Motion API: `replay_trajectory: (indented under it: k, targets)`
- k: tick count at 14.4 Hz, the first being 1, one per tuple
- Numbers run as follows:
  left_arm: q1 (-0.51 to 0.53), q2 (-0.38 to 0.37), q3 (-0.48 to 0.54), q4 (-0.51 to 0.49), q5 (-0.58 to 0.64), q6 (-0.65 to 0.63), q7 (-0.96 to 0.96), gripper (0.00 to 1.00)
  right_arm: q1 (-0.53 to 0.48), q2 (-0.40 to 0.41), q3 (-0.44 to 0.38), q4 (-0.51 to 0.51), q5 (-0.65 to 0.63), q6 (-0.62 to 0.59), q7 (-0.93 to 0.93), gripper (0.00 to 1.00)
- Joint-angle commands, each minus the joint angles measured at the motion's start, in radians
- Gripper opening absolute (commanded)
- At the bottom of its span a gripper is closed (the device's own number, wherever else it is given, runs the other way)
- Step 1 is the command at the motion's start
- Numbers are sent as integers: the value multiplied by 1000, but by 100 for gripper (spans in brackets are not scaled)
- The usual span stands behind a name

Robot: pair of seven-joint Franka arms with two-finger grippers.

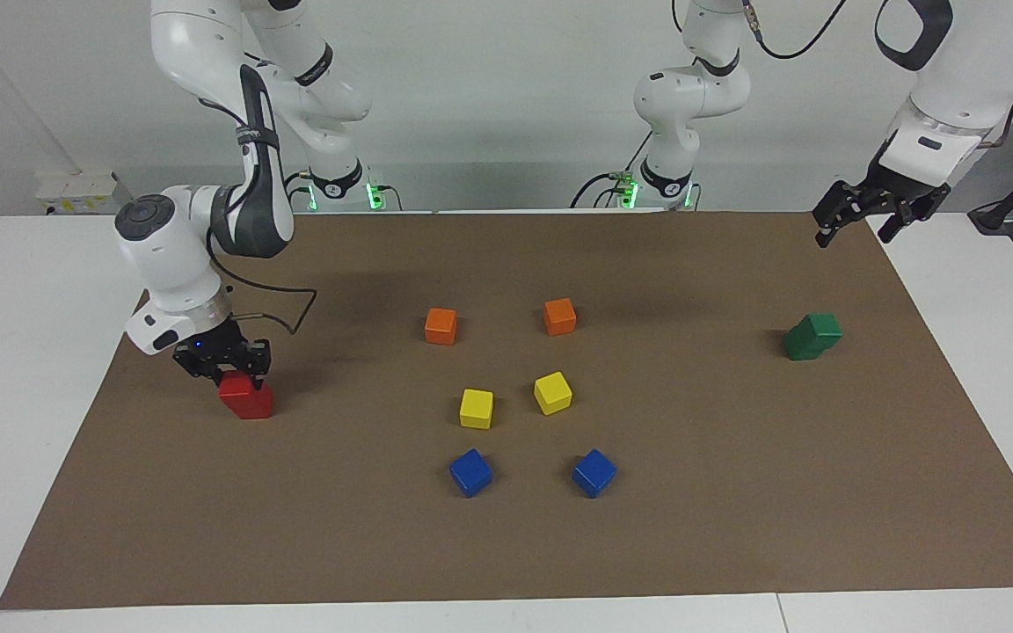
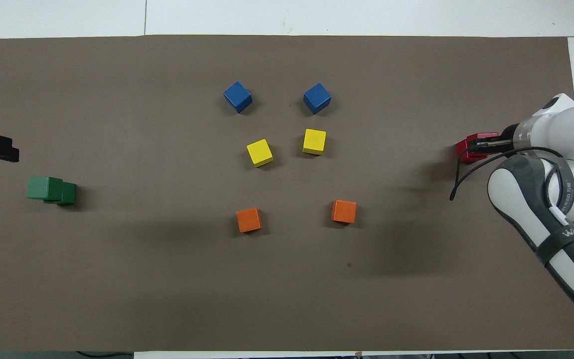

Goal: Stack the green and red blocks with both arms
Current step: 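Open the right gripper and withdraw it from the red cubes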

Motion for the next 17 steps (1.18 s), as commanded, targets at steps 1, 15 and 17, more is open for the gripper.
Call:
replay_trajectory:
  k: [1,15,17]
  targets:
    - [-15,-14,12,8,4,-18,-13,100,-9,3,8,-8,10,24,-29,59]
    - [0,-14,6,8,-36,-8,-16,100,-4,-104,16,140,19,-318,-18,100]
    - [0,-14,6,8,-36,-9,-16,100,28,-173,17,144,20,-396,-18,100]
